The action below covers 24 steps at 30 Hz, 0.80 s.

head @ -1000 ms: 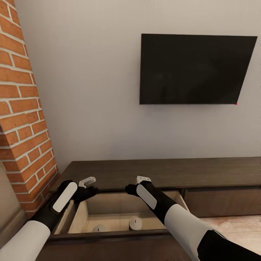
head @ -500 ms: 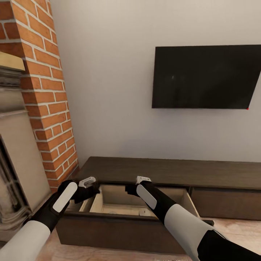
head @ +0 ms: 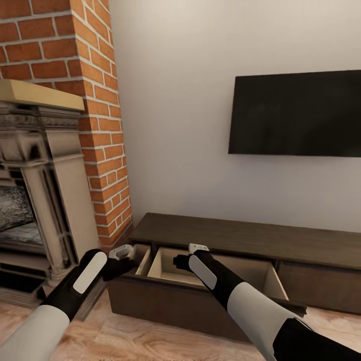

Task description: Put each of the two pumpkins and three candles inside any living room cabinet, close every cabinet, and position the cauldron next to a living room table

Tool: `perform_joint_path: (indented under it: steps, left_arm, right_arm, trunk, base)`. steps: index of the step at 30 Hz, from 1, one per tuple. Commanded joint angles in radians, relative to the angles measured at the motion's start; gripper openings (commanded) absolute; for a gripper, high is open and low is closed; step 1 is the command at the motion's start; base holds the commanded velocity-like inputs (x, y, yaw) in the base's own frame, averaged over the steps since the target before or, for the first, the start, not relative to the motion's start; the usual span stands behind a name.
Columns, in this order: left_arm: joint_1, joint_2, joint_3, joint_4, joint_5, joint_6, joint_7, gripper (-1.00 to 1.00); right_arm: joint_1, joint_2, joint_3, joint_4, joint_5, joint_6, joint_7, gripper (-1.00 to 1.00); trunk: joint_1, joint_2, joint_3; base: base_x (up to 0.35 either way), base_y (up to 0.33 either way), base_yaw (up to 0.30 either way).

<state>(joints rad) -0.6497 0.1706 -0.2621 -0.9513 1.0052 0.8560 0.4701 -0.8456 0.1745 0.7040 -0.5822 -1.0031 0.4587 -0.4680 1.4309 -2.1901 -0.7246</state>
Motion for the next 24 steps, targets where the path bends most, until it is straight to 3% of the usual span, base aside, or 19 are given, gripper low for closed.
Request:
perform_joint_path:
  steps: [1,24]
  left_arm:
    - [-0.001,0.001,-0.003,-0.001,0.010,0.000,0.010,1.00]
    - [-0.001,0.005,0.004,-0.003,0.012,0.000,-0.001,1.00]
  right_arm:
    - [-0.001,0.000,0.003,-0.001,-0.006,0.001,-0.008,1.00]
    - [-0.001,0.000,0.003,-0.001,-0.006,0.001,-0.008,1.00]
  trunk:
    - [0.000,-0.001,0.000]
    - [0.000,-0.001,0.022]
  base:
    - [-0.038,0.000,0.241]
    - [-0.003,0.000,0.241]
